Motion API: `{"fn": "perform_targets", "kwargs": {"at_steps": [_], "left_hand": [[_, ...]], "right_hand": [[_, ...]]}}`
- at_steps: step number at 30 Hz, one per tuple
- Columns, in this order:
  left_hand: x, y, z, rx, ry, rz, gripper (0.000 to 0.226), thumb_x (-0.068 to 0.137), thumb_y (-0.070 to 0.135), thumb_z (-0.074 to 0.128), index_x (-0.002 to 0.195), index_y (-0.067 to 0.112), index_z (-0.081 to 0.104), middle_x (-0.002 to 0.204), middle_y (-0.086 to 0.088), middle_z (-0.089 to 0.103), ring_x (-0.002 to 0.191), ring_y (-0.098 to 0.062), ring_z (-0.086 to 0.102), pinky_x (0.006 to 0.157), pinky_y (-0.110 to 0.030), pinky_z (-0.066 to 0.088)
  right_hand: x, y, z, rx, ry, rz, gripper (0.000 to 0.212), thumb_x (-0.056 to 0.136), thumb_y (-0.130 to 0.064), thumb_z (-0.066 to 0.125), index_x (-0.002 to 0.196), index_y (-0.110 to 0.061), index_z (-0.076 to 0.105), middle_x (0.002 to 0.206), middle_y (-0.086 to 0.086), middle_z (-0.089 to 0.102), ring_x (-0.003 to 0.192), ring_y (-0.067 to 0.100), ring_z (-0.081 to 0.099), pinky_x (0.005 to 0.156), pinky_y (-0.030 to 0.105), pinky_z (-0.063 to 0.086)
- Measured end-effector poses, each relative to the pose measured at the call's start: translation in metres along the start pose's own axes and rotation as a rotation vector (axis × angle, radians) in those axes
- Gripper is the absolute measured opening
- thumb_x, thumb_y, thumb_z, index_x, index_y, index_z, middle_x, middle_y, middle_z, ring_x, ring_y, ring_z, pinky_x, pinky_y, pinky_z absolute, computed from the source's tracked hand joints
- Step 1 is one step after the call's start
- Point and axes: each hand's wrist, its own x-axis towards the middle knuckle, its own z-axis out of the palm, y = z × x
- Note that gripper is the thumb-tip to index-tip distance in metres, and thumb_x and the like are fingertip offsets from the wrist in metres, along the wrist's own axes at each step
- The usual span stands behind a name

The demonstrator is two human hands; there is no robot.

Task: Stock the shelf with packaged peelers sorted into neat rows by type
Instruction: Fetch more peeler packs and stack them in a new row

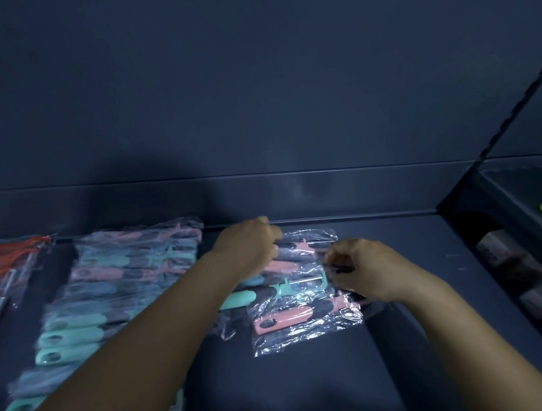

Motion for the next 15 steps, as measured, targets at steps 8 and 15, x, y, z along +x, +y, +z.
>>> {"fn": "perform_targets", "kwargs": {"at_steps": [8,15], "left_hand": [[-0.015,0.006,0.003,-0.133,-0.143,0.168,0.032,0.093,0.027,0.057,0.124,0.021,0.060,0.131,-0.003,0.044,0.117,-0.016,0.046,0.093,-0.020,0.033],[-0.014,-0.004,0.004,0.007,-0.179,0.124,0.079,0.082,-0.011,0.050,0.146,0.030,0.032,0.148,0.009,0.037,0.123,-0.018,0.048,0.094,-0.023,0.038]], "right_hand": [[-0.005,0.007,-0.002,-0.130,-0.047,0.046,0.032,0.082,-0.021,0.063,0.113,-0.026,0.059,0.119,-0.004,0.059,0.100,0.014,0.054,0.074,0.017,0.034],[0.003,0.016,0.013,-0.149,0.070,0.008,0.048,0.079,-0.016,0.065,0.124,-0.028,0.051,0.125,-0.003,0.049,0.117,0.021,0.049,0.097,0.030,0.043]]}}
